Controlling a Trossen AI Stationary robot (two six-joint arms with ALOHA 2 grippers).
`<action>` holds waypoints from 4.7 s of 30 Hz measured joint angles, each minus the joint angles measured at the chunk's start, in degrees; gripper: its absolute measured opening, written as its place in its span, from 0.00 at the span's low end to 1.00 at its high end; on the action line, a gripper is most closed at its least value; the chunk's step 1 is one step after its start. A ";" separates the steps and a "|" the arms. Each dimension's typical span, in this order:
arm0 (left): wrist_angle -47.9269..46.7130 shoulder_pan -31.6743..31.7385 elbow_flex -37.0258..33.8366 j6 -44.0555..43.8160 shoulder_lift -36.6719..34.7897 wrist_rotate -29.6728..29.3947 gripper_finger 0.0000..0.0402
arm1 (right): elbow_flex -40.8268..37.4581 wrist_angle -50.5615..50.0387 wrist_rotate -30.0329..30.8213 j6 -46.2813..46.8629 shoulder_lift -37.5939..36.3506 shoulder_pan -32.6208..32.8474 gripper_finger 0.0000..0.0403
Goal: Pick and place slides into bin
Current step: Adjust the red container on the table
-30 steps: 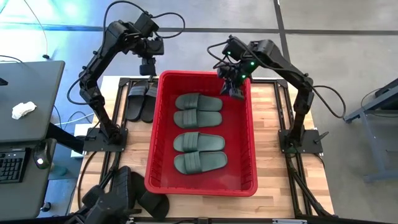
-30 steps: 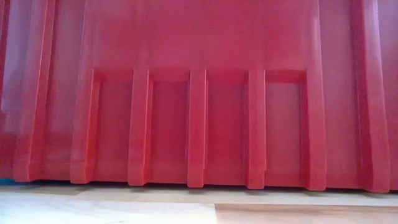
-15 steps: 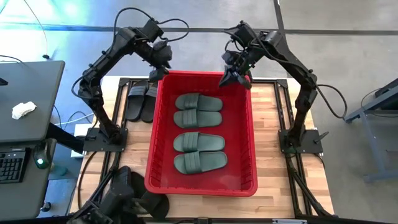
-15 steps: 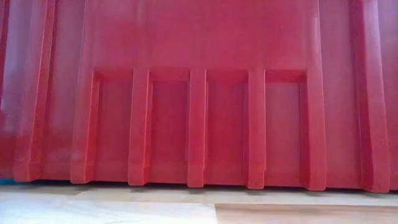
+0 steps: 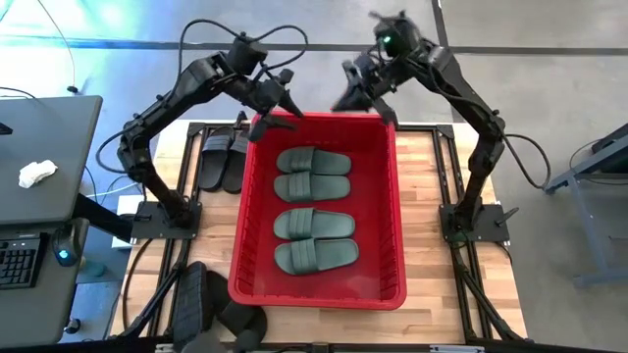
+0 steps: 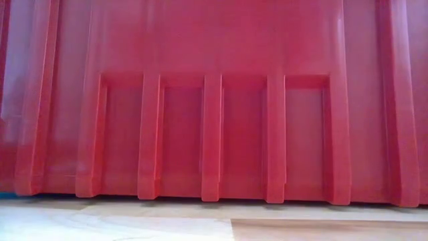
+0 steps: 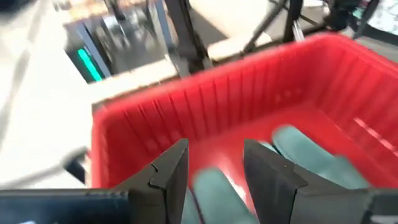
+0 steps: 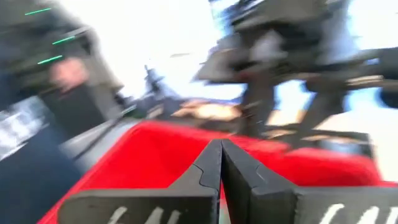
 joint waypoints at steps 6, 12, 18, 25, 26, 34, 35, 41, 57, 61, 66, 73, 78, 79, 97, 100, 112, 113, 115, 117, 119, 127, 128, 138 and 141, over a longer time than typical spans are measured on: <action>6.20 -2.91 0.04 -0.68 -3.17 -8.46 0.34 | 0.00 17.19 16.64 16.33 -5.45 0.96 0.00; 5.19 -2.90 0.04 -0.67 -5.15 -14.18 0.34 | 0.02 10.75 34.52 15.41 -15.88 5.48 0.00; -2.16 -2.89 0.07 1.61 -5.84 -27.07 0.34 | 0.04 -6.09 56.32 13.95 -23.79 15.37 0.00; -15.38 -2.88 0.07 1.59 -5.82 -41.86 0.34 | 0.01 -17.71 78.85 19.55 -24.27 29.19 0.00; -16.37 -2.83 0.04 1.57 -6.01 -42.23 0.34 | 0.00 -18.19 80.64 20.21 -24.06 31.14 0.00; -19.75 0.06 0.04 1.34 -9.05 -47.65 0.34 | -0.04 -25.06 96.73 27.47 -26.91 43.09 0.00; -19.79 0.35 0.04 1.30 -9.48 -47.81 0.34 | -0.04 -26.90 99.15 29.64 -27.96 44.50 0.00; -21.45 2.15 0.07 1.23 -10.28 -47.62 0.34 | -6.45 -31.55 109.65 40.78 -34.74 52.88 0.00; -28.50 2.75 -0.49 2.09 -10.41 -54.48 0.34 | -71.87 32.45 92.06 25.29 -67.27 53.15 0.00; -29.30 3.27 -5.71 -0.40 -11.60 -57.10 0.34 | -76.47 32.40 92.48 28.33 -71.79 51.01 0.00; -22.92 7.19 -18.33 -2.96 -16.33 -57.23 0.34 | -79.08 32.50 91.79 29.84 -74.64 49.54 0.00; -12.92 12.28 -34.36 -5.34 -22.71 -55.95 0.34 | -79.52 32.51 91.45 29.96 -75.02 49.40 0.00; -8.82 12.03 -39.87 -5.63 -23.45 -56.16 0.34 | -79.52 32.49 91.19 30.35 -74.92 49.40 0.00; -7.70 12.01 -40.65 -5.71 -23.32 -56.45 0.34 | -79.52 32.49 91.19 30.33 -74.92 49.40 0.00; -4.10 11.22 -55.06 8.64 -23.29 -56.05 0.34 | -79.52 31.46 90.66 29.74 -74.81 49.40 0.00; -2.91 10.10 -56.98 9.81 -23.17 -58.78 0.34 | -79.52 31.48 90.84 29.72 -74.81 49.40 0.00; 0.36 9.47 -60.06 12.32 -23.15 -62.82 0.34 | -79.52 31.46 90.86 29.72 -74.78 49.40 0.00; 0.66 9.47 -60.21 12.30 -23.15 -63.10 0.34 | -79.52 31.45 90.86 29.72 -74.78 49.40 0.00; 0.76 9.45 -60.50 12.31 -23.15 -63.71 0.34 | -79.52 31.16 90.86 29.72 -74.78 49.40 0.00; 1.03 9.27 -60.83 12.31 -23.15 -64.05 0.34 | -79.52 30.51 90.86 29.72 -74.78 49.40 0.00; 1.30 8.54 -60.81 11.77 -23.15 -64.82 0.34 | -79.52 29.91 90.97 29.72 -74.78 49.40 0.00; 6.32 8.33 -60.83 4.26 -22.84 -65.62 0.34 | -79.52 28.67 91.27 29.72 -74.76 49.40 0.00; 6.66 8.33 -60.81 3.40 -22.85 -65.29 0.34 | -79.52 28.55 91.28 29.72 -74.76 49.40 0.00; 2.27 8.33 -60.85 6.29 -22.83 -46.95 0.34 | -79.52 28.45 93.22 29.15 -74.76 49.40 0.00; -1.59 8.33 -60.85 9.15 -22.83 -41.97 0.34 | -79.52 28.42 93.60 29.21 -74.76 49.38 0.00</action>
